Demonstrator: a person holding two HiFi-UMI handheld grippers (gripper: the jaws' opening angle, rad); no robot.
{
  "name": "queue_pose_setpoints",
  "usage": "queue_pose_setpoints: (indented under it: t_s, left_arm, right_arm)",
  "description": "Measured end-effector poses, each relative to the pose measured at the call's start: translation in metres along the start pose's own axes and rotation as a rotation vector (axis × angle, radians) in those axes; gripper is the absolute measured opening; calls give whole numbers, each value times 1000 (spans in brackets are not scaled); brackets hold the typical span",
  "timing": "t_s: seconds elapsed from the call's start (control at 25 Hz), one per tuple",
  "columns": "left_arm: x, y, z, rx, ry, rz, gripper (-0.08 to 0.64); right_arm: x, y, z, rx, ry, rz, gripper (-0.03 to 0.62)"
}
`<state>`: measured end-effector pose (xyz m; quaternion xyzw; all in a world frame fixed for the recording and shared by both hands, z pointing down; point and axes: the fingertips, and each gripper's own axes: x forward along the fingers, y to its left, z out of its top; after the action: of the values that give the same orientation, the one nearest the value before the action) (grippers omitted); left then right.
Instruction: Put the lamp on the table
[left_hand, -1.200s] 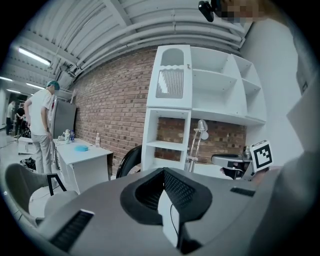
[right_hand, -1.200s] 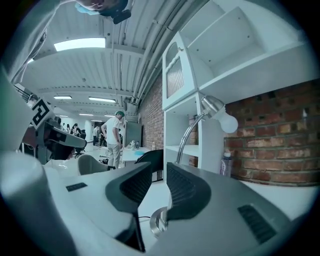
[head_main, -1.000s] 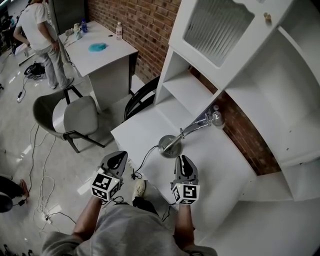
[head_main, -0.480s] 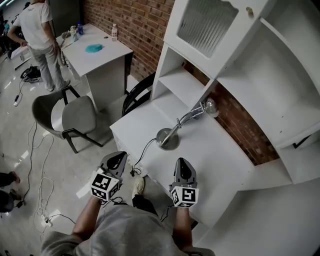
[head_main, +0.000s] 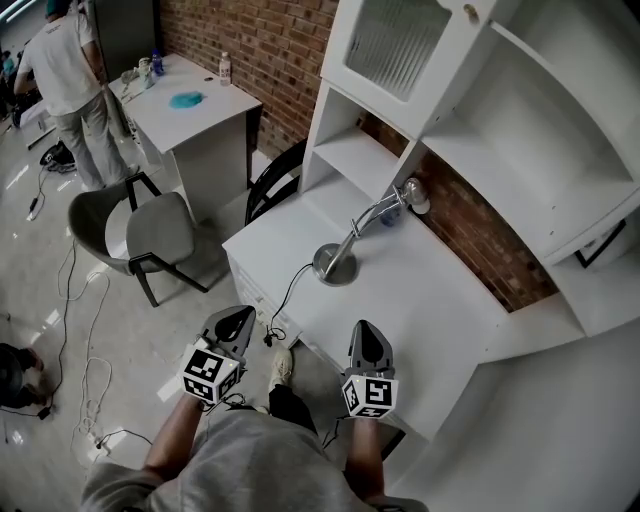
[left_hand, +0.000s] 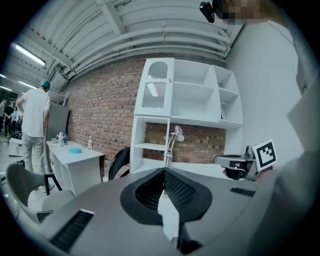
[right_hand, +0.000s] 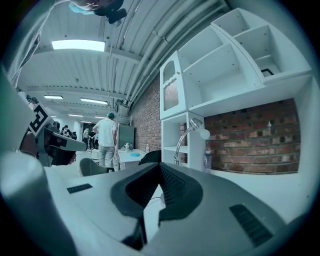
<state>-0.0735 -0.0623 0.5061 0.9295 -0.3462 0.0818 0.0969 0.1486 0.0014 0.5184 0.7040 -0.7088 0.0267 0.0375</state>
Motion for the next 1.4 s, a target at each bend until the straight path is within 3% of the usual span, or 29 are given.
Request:
queue_pose_setpoints:
  t_s: [0.6, 1.4]
  left_arm:
    - [-26, -26, -3, 28, -15, -39, 3]
    - [-26, -29, -6, 21, -1, -47, 3]
  right_arm:
    - [-46, 6, -4, 6, -37, -45, 23]
    - [-53, 4, -8, 5, -33, -54, 22]
